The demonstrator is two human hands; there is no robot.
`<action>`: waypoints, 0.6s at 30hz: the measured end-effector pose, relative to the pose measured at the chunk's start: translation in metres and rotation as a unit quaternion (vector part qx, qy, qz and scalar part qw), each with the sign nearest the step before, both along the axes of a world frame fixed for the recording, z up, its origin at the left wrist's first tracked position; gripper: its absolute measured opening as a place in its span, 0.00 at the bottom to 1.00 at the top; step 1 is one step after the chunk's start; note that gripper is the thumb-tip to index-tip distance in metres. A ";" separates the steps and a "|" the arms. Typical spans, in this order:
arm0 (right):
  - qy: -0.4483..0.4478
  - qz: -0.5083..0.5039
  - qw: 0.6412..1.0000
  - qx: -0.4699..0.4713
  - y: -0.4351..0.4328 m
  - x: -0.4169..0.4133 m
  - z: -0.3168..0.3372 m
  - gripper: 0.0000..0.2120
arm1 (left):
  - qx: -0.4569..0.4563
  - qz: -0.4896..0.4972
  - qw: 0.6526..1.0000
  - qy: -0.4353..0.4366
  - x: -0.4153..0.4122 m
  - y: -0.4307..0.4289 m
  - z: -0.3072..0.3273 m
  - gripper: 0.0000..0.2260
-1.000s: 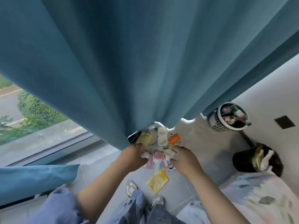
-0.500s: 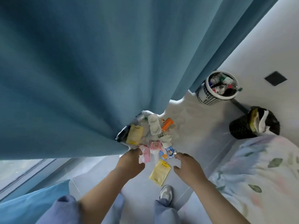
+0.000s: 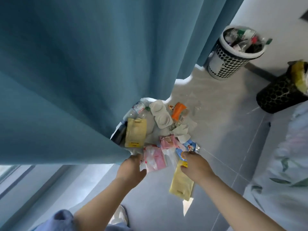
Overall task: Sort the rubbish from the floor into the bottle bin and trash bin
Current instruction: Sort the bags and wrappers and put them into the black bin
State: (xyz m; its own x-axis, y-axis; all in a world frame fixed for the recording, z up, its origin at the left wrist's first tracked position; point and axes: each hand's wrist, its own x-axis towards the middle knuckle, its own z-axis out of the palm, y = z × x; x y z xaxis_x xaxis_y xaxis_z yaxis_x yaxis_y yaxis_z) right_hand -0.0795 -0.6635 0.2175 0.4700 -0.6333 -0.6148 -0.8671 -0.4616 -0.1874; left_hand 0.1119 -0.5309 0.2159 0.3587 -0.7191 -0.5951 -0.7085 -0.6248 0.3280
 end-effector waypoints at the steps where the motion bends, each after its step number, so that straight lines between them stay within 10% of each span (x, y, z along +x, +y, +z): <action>1: 0.000 0.007 1.000 -0.006 0.001 0.000 -0.023 0.18 | -0.004 -0.009 1.000 0.000 0.000 0.000 -0.023 0.13; 18: -0.142 0.092 0.977 -0.126 -0.018 0.055 -0.220 0.08 | -0.191 0.078 0.978 -0.042 0.096 -0.048 -0.217 0.15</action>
